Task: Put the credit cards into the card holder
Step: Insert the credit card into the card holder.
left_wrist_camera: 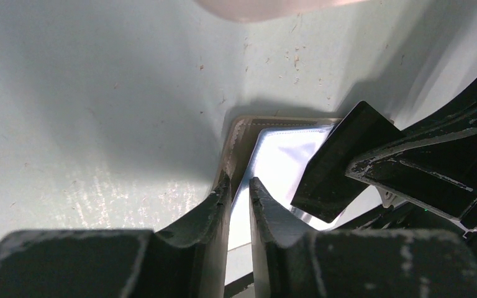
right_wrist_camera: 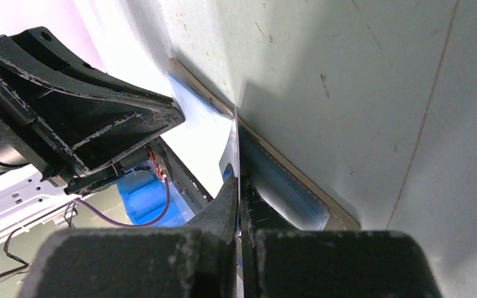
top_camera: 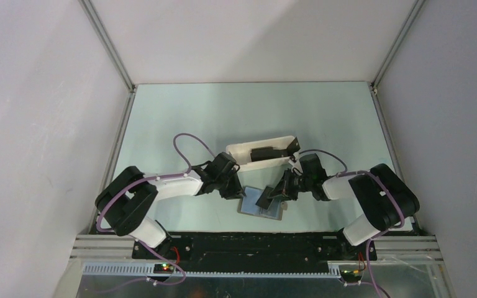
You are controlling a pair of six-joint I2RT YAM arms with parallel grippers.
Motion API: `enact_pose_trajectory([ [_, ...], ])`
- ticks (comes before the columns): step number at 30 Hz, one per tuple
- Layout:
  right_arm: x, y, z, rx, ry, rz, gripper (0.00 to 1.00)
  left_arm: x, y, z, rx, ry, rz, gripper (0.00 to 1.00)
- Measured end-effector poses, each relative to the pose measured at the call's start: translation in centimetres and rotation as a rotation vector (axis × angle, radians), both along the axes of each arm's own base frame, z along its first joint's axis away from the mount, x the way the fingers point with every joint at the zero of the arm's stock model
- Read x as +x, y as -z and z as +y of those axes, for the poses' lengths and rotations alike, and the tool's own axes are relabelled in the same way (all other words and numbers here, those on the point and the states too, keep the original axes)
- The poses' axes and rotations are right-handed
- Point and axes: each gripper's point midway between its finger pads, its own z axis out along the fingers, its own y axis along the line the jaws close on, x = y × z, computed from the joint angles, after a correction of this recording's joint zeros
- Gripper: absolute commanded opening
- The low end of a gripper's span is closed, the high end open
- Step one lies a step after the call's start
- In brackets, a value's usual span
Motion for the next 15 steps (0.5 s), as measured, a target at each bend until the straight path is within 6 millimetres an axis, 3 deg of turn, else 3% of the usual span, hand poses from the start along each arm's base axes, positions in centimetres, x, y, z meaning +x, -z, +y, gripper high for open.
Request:
enact_pose_trajectory([
  [15, -0.6, 0.1, 1.5, 0.035, -0.055, -0.023, 0.0, 0.0, 0.0, 0.0, 0.004, 0.007, 0.002, 0.24],
])
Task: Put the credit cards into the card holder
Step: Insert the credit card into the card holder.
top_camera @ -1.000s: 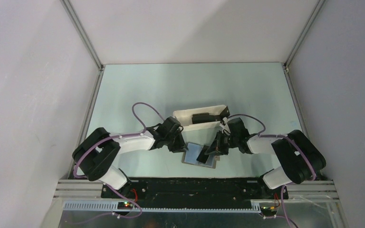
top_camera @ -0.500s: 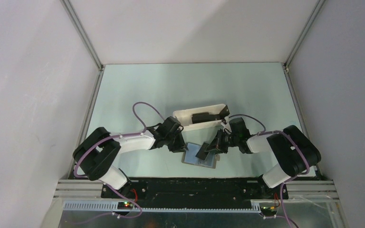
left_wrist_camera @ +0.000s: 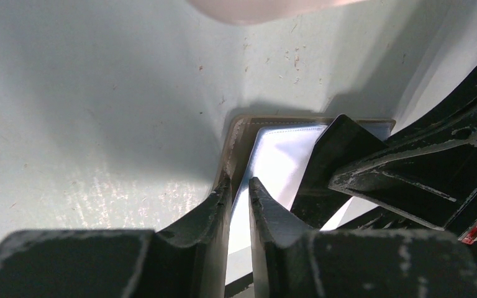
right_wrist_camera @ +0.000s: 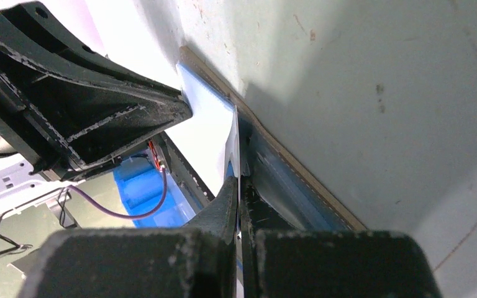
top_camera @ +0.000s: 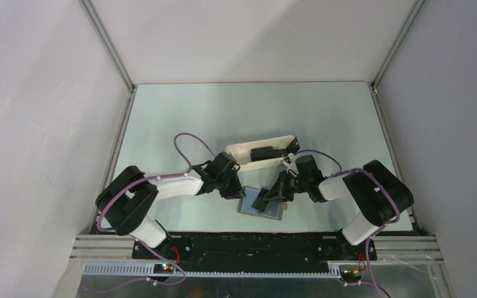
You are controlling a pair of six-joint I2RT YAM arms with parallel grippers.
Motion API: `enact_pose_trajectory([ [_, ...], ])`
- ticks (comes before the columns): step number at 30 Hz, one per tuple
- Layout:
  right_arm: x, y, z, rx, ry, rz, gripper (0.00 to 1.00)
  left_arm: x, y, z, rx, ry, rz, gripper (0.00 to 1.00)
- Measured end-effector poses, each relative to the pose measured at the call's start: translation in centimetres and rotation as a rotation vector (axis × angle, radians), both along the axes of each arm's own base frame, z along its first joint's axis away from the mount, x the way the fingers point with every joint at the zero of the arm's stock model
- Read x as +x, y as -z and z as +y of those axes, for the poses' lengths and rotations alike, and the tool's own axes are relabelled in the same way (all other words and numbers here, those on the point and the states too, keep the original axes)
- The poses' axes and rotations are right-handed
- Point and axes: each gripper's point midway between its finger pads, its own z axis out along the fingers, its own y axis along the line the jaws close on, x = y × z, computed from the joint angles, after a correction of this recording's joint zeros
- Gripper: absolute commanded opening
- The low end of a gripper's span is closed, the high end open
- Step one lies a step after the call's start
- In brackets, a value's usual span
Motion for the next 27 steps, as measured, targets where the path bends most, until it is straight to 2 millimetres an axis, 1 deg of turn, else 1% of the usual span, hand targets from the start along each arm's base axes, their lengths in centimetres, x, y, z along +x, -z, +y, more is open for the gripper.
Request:
enact_pose_trajectory([
  [10, -1.6, 0.3, 0.5, 0.028, -0.086, 0.041, 0.0, 0.0, 0.0, 0.0, 0.0, 0.001, 0.001, 0.23],
  [17, -1.5, 0.5, 1.1, 0.053, -0.13, 0.058, 0.0, 0.0, 0.0, 0.0, 0.006, 0.004, 0.007, 0.23],
  [19, -1.5, 0.6, 1.2, 0.057, -0.136, 0.053, 0.03, 0.0, 0.0, 0.0, 0.006, 0.004, 0.007, 0.23],
  [21, -1.4, 0.6, 1.4, 0.059, -0.142, 0.047, 0.08, 0.0, 0.0, 0.0, 0.007, 0.005, 0.007, 0.23],
  [22, -1.4, 0.5, 1.4, 0.059, -0.145, 0.046, 0.13, 0.0, 0.0, 0.0, 0.007, 0.008, 0.006, 0.23],
  [23, -1.3, 0.5, 1.5, 0.056, -0.149, 0.041, 0.16, 0.0, 0.0, 0.0, 0.007, 0.009, 0.005, 0.23],
  [24, -1.3, 0.5, 1.5, 0.054, -0.15, 0.042, 0.22, 0.0, 0.0, 0.0, 0.007, 0.01, 0.005, 0.23],
  [25, -1.3, 0.6, 1.6, 0.049, -0.152, 0.041, 0.26, 0.0, 0.0, 0.0, 0.007, 0.011, 0.005, 0.23],
  [26, -1.3, 0.6, 1.6, 0.045, -0.153, 0.046, 0.32, 0.0, 0.0, -0.1, 0.006, 0.011, 0.006, 0.23],
  [27, -1.3, 0.4, 1.7, 0.045, -0.157, 0.049, 0.36, 0.0, 0.0, -0.1, 0.006, 0.011, 0.006, 0.23],
])
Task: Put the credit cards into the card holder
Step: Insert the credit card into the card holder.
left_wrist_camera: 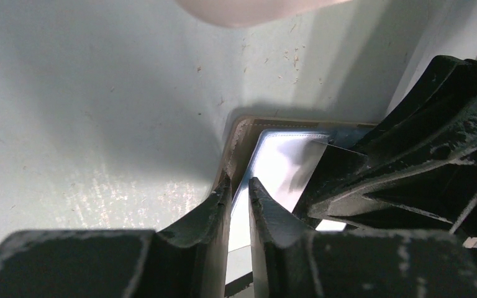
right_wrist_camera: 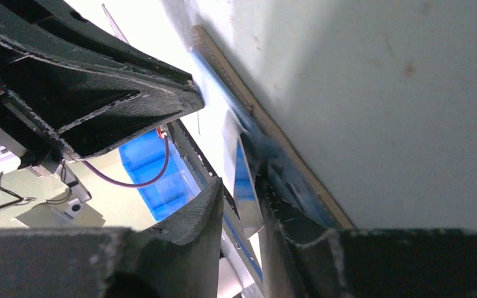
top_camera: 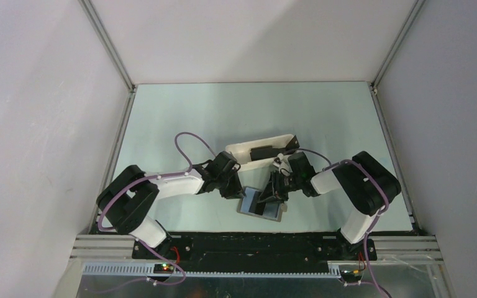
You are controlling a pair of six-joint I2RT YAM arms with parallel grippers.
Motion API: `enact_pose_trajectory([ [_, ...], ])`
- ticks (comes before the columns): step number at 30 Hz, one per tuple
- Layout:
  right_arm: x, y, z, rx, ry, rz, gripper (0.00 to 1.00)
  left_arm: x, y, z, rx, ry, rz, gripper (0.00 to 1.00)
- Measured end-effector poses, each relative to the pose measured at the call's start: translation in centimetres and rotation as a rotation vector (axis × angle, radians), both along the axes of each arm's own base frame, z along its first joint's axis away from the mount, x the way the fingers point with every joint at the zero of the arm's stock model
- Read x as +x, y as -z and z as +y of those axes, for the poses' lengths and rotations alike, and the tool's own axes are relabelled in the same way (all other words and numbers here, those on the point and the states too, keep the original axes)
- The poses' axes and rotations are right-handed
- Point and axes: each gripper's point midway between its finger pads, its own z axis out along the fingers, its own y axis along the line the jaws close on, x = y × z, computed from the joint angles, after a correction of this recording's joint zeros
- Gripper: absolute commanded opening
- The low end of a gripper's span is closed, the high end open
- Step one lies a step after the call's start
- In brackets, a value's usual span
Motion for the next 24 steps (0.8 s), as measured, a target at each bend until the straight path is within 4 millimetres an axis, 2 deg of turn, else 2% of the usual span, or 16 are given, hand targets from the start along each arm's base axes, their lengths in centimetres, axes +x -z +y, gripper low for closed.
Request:
enact_pose_trajectory([
  [3, 0.1, -0.6, 0.3, -0.011, -0.005, 0.0, 0.54, 0.0, 0.0, 0.0, 0.0, 0.0, 0.0, 0.23],
  [8, 0.2, -2.1, 0.1, -0.075, 0.0, -0.081, 0.71, 0.1, 0.0, -0.1, -0.006, 0.002, -0.002, 0.23],
  [16, 0.1, -2.6, -0.4, -0.151, 0.014, -0.088, 0.75, 0.0, 0.0, -0.2, -0.009, 0.003, -0.001, 0.23],
  [24, 0.2, -2.4, 0.9, -0.182, -0.016, -0.078, 0.76, 0.0, -0.1, -0.2, -0.01, 0.004, -0.001, 0.23],
])
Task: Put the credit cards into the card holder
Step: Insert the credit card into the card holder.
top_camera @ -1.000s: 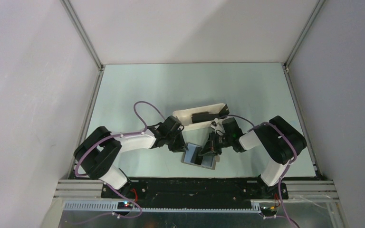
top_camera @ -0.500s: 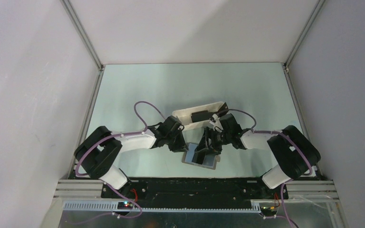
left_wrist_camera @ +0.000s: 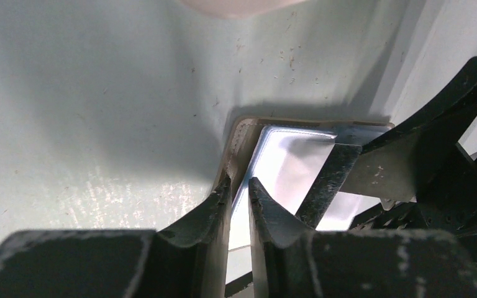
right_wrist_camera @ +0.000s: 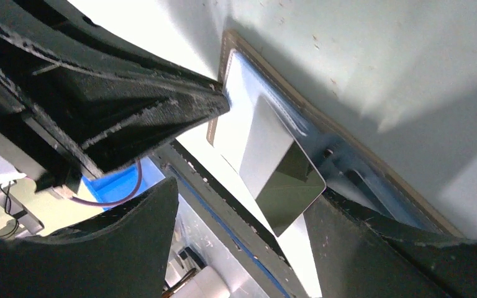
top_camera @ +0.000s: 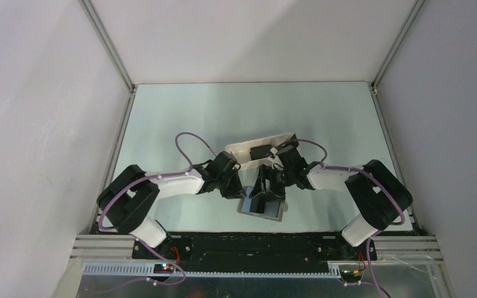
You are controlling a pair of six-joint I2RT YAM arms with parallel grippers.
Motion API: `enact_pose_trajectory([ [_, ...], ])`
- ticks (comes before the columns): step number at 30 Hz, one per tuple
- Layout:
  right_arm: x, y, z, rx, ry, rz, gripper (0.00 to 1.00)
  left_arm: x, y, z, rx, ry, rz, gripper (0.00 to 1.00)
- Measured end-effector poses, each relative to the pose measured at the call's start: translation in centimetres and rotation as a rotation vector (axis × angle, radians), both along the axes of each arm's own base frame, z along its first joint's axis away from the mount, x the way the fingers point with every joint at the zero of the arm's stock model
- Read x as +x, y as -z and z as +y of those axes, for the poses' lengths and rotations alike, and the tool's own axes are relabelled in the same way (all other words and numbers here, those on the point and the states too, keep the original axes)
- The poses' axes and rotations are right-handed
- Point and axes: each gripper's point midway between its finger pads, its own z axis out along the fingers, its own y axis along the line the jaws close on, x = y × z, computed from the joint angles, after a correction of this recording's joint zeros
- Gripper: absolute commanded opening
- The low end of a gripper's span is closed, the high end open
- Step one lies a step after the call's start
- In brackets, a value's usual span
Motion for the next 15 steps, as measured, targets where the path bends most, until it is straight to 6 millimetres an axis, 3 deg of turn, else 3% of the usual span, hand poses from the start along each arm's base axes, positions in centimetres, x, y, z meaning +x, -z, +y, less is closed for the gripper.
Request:
enact_pose_trajectory([
  [7, 0.4, 0.0, 1.0, -0.052, -0.028, 0.006, 0.84, 0.0, 0.0, 0.0, 0.0, 0.0, 0.0, 0.23],
  [15, 0.0, -0.3, -0.7, -0.154, -0.044, -0.056, 0.86, 0.0, -0.1, 0.0, -0.002, 0.0, -0.001, 0.23],
])
